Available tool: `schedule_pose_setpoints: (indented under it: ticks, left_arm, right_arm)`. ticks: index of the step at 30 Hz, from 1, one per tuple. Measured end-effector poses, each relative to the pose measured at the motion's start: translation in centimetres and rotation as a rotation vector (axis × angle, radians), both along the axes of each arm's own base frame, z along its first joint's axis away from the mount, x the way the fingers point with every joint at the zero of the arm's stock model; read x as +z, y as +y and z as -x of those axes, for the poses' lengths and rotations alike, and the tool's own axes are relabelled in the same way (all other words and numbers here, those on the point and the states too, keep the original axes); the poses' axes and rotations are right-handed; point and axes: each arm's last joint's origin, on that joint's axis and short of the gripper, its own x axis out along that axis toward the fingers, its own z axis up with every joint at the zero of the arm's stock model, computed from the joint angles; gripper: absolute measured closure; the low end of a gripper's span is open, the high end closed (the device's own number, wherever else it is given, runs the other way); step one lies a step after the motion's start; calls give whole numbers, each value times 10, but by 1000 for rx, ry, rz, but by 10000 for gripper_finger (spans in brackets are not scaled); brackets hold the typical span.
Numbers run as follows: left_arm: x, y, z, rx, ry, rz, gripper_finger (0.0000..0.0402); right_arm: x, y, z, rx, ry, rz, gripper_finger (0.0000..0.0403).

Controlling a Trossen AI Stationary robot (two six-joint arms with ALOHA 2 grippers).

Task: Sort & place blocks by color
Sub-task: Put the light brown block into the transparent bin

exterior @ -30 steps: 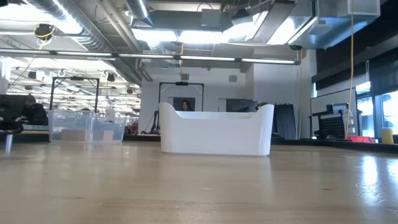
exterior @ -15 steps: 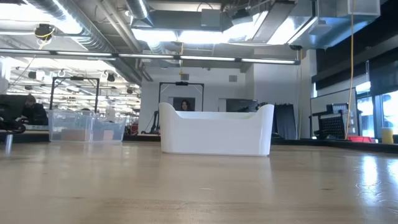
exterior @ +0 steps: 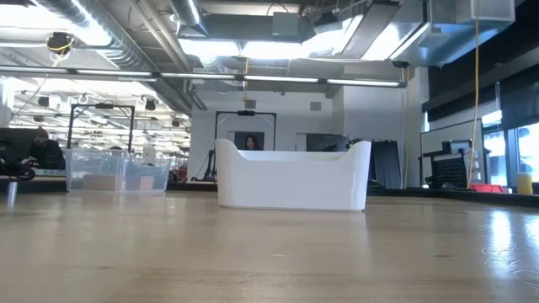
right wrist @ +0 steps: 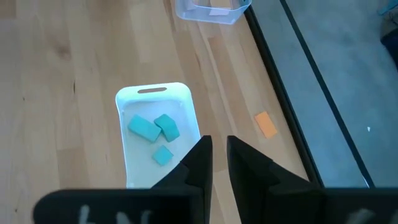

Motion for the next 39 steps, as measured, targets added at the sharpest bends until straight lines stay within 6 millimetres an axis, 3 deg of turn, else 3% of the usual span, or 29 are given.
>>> schedule_pose_setpoints:
  ticks: [17,29,39]
  left_arm:
    - [-27,-12,0,-26,60,-47,222]
    - [-34,-15,1,-27,51,-79,222]
    - [-57,-18,-2,140,159,-127,222]
  right_arm:
    - [0,0,0,-1,0,0,352]
    - [0,0,0,-1,-2,0,352]
    - [0,0,-1,-1,-7,-2,352]
